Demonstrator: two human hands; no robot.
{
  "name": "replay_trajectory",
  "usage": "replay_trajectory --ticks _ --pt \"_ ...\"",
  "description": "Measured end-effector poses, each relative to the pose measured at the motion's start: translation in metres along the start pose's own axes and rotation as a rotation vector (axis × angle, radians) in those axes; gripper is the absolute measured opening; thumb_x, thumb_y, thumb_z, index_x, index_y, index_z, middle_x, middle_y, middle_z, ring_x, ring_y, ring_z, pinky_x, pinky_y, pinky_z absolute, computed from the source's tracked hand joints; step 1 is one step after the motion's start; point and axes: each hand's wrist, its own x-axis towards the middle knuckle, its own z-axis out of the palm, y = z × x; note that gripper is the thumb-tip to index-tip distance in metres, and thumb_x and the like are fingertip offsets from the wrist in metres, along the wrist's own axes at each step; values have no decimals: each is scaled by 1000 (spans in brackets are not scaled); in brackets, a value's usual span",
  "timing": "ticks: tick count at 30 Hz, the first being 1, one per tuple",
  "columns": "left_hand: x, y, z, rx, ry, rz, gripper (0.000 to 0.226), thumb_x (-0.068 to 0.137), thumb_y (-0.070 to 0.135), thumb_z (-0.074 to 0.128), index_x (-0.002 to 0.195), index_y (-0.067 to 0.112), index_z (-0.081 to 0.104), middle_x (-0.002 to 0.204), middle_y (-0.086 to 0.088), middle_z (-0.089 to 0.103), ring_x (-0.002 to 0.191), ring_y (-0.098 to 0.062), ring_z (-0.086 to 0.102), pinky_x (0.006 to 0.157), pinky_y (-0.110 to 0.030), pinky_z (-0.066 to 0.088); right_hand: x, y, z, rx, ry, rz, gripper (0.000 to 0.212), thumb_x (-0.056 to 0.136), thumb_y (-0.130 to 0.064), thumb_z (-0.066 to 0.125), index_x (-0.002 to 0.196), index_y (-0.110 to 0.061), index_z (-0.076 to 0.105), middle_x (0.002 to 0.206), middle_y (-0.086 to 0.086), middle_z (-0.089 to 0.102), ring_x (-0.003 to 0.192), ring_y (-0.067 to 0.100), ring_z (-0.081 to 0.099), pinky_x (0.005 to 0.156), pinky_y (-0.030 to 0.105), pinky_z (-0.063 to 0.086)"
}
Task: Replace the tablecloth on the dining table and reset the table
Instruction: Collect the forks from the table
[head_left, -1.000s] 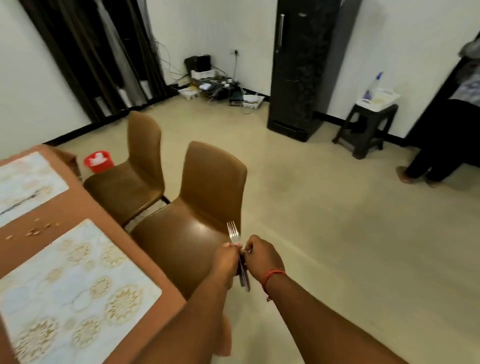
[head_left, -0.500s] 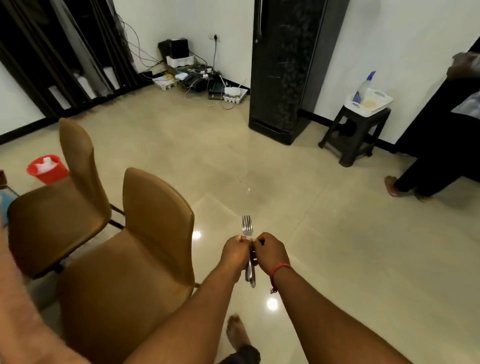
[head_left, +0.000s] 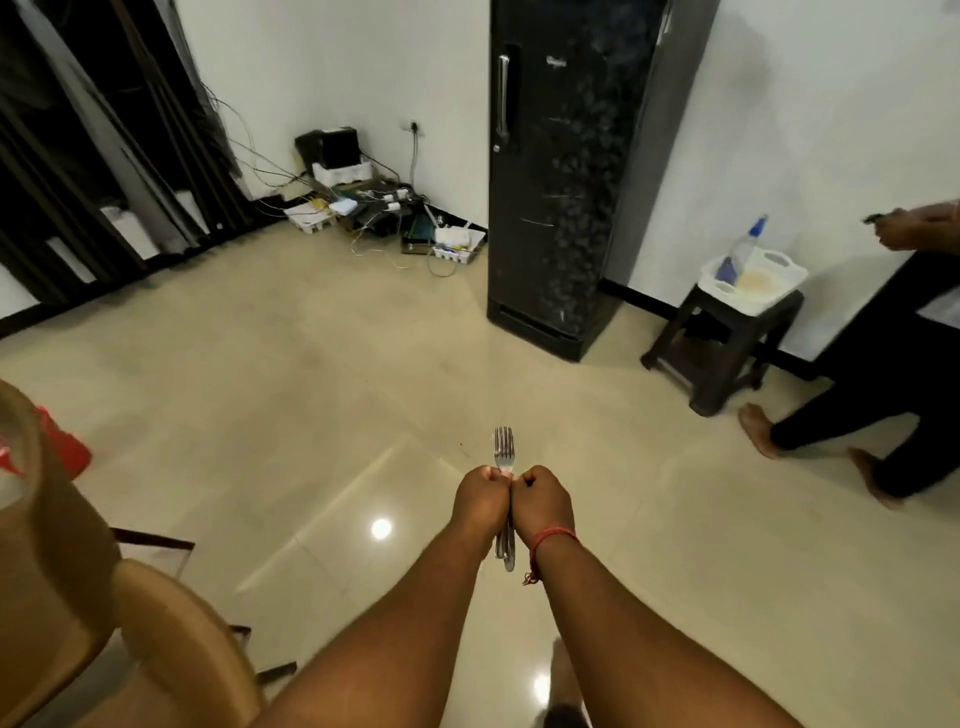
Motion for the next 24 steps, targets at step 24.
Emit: replay_trajectory --ticks 24 --pt "387 178 -319 -368 482 -141 14 91 5 49 87 4 62 81 -12 62 64 -22 60 56 -34 59 314 -379 293 -334 -611 -405 24 100 -29 50 88 -10 59 82 7 68 77 24 66 62 28 48"
